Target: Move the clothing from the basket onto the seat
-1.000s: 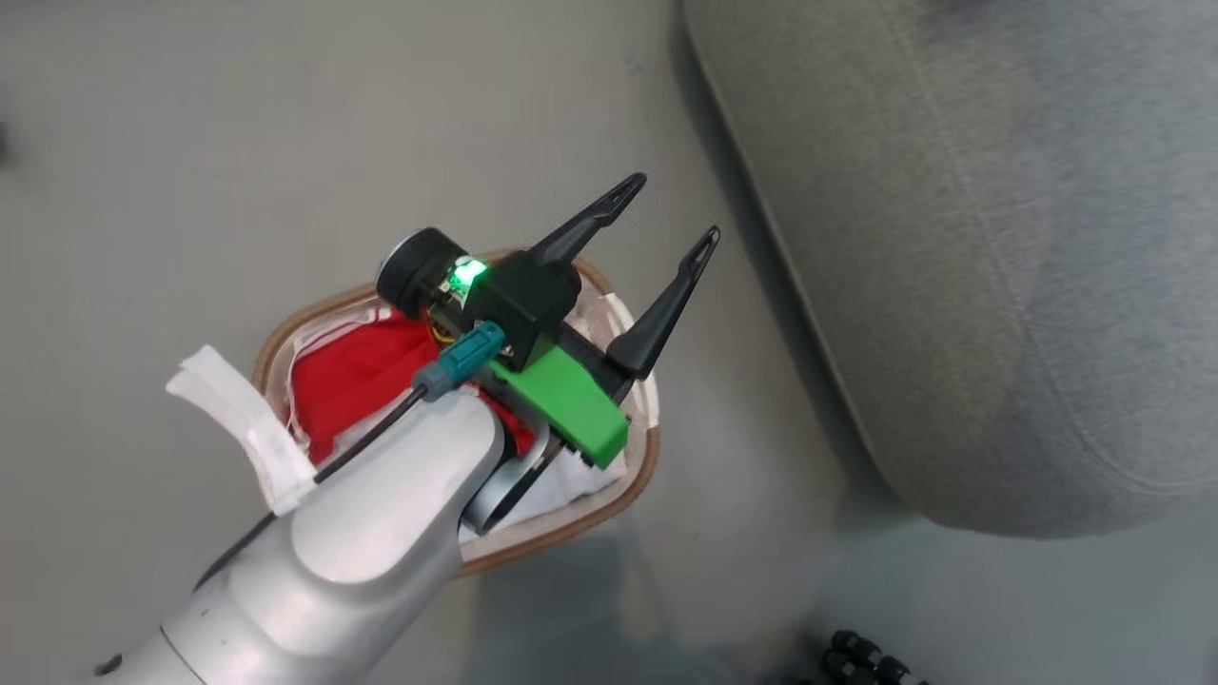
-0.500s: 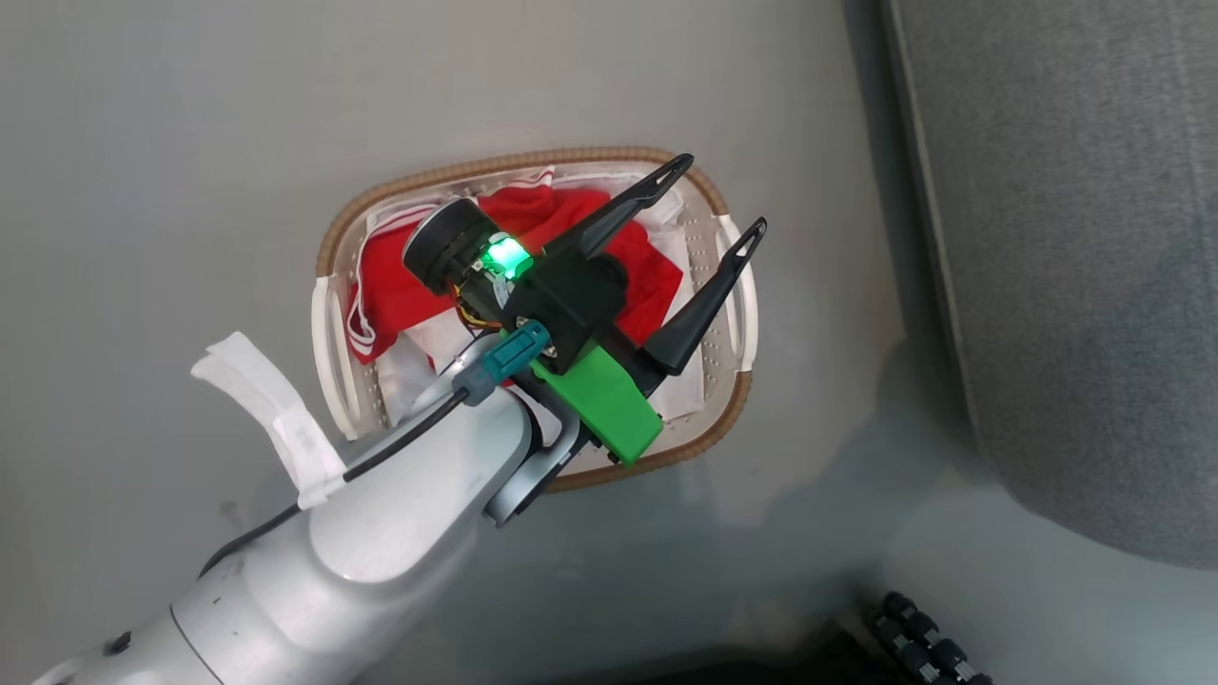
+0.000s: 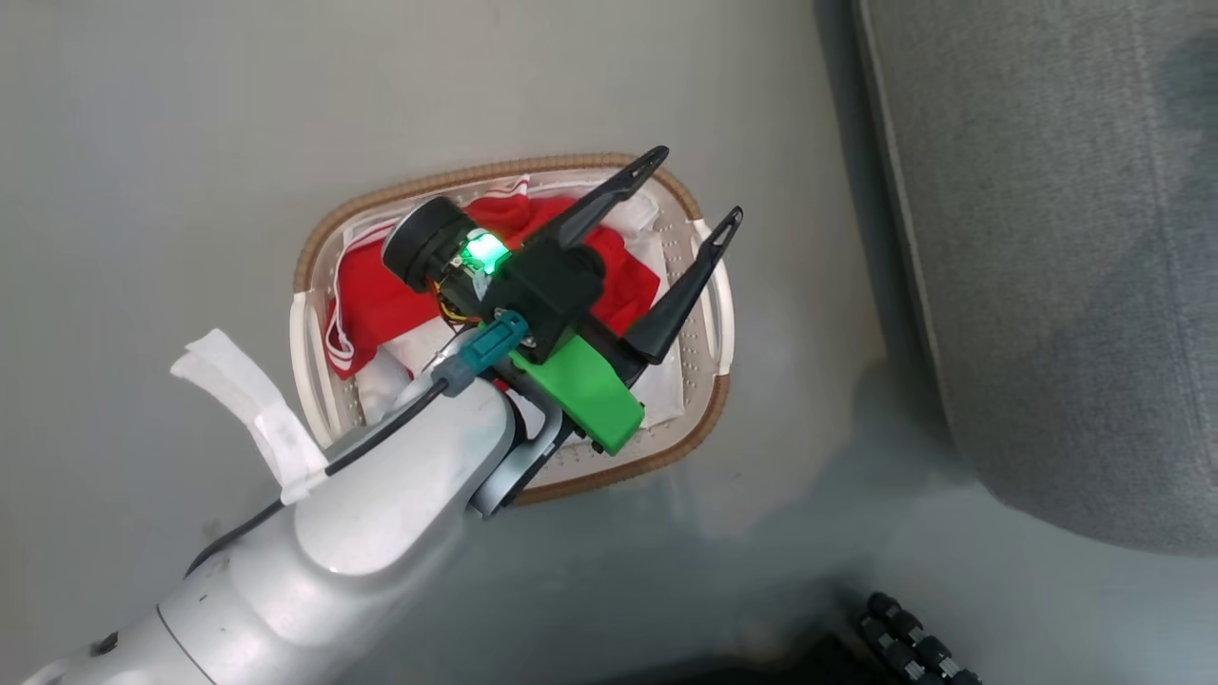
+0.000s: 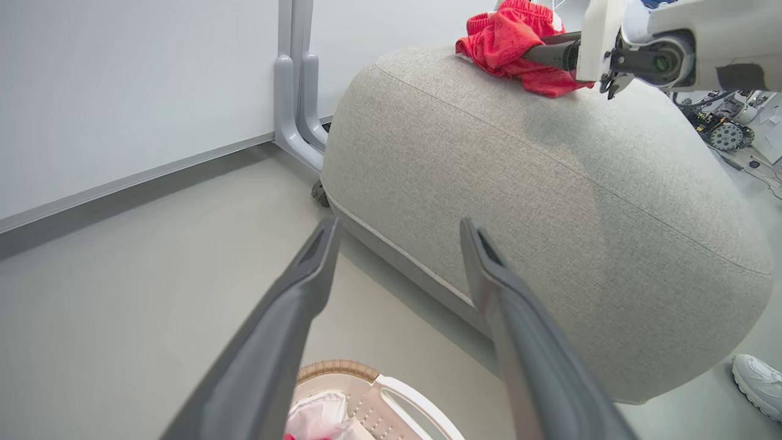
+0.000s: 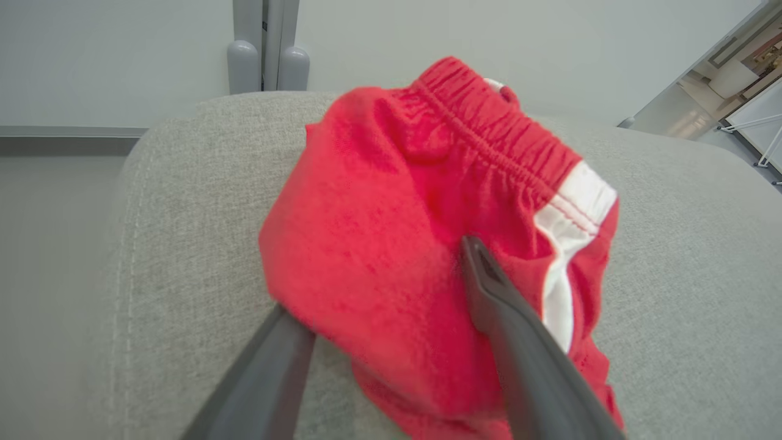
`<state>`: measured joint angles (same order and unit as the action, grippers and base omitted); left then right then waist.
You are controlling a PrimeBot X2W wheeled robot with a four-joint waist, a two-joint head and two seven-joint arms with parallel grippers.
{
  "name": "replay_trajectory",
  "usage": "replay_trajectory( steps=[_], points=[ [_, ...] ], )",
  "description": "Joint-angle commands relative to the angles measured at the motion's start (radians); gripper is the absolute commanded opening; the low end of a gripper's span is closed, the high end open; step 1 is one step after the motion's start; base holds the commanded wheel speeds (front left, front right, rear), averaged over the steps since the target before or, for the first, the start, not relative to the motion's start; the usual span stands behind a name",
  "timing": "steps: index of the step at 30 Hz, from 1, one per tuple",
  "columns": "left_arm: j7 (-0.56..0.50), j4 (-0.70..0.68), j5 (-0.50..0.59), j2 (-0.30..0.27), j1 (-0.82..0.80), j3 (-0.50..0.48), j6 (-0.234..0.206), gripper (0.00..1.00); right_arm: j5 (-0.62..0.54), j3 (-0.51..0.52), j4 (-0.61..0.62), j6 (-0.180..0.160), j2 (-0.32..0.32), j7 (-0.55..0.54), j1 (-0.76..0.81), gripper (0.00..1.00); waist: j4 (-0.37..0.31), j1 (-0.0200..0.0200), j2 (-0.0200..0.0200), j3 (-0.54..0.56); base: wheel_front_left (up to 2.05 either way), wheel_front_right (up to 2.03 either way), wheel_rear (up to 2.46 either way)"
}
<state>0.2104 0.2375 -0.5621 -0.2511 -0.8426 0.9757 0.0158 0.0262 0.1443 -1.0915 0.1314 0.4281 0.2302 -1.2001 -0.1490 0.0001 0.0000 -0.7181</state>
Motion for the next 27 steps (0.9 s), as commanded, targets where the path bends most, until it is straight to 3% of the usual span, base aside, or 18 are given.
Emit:
replay_trajectory(
  steps=[1, 14, 21, 27],
  points=[
    [0.009, 0.009, -0.011, -0.002, 0.008, -0.006, -0.006, 1.00, 0.012, -0.021, 0.007, -0.001, -0.005, 0.013, 0.023, 1.00, -0.015, -0.0001, 0.0000, 0.040, 0.00, 0.00, 0.00],
    [0.055, 0.097, -0.065, 0.023, 0.108, -0.113, -0.021, 1.00, 0.116, -0.198, 0.113, -0.001, -0.026, 0.033, 0.144, 1.00, 0.036, -0.0001, 0.0000, 0.271, 0.00, 0.00, 0.00],
    [0.054, 0.086, -0.042, 0.041, 0.275, -0.306, -0.032, 1.00, 0.158, -0.191, 0.234, -0.001, -0.076, 0.036, 0.298, 1.00, 0.088, -0.0001, 0.0000, 0.408, 0.00, 0.00, 0.00],
    [0.054, 0.062, 0.003, 0.041, 0.466, -0.509, -0.047, 1.00, 0.135, -0.162, 0.368, -0.001, -0.167, 0.036, 0.472, 1.00, 0.115, -0.0001, 0.0000, 0.490, 0.00, 0.00, 0.00]
  ],
)
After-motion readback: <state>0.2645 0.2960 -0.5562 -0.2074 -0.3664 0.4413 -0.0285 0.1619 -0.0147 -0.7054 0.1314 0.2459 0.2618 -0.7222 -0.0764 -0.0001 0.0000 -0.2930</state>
